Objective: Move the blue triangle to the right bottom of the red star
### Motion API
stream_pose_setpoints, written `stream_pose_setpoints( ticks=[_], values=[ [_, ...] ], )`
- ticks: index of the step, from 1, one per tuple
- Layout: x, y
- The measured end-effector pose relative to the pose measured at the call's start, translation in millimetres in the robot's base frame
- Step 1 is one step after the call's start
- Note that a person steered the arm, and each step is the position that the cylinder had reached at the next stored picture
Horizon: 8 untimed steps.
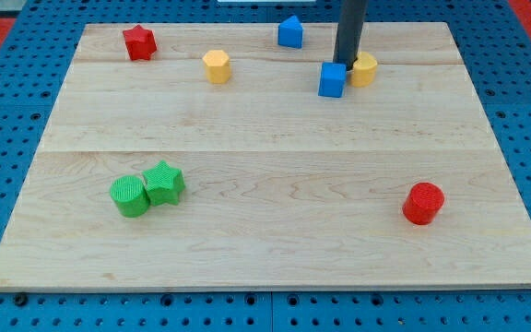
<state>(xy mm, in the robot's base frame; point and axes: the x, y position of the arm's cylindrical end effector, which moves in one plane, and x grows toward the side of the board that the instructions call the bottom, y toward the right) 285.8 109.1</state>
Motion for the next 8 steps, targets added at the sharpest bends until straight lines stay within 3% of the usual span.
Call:
stream_pose_setpoints(
  ticks=[2,4,5,7,8],
  values=[
    [-10.7,-9.8],
    [-86.6,-6.6],
    [-84.3,-65.1],
    [-35.8,-194.4],
    [-42.7,-226.3]
  ],
)
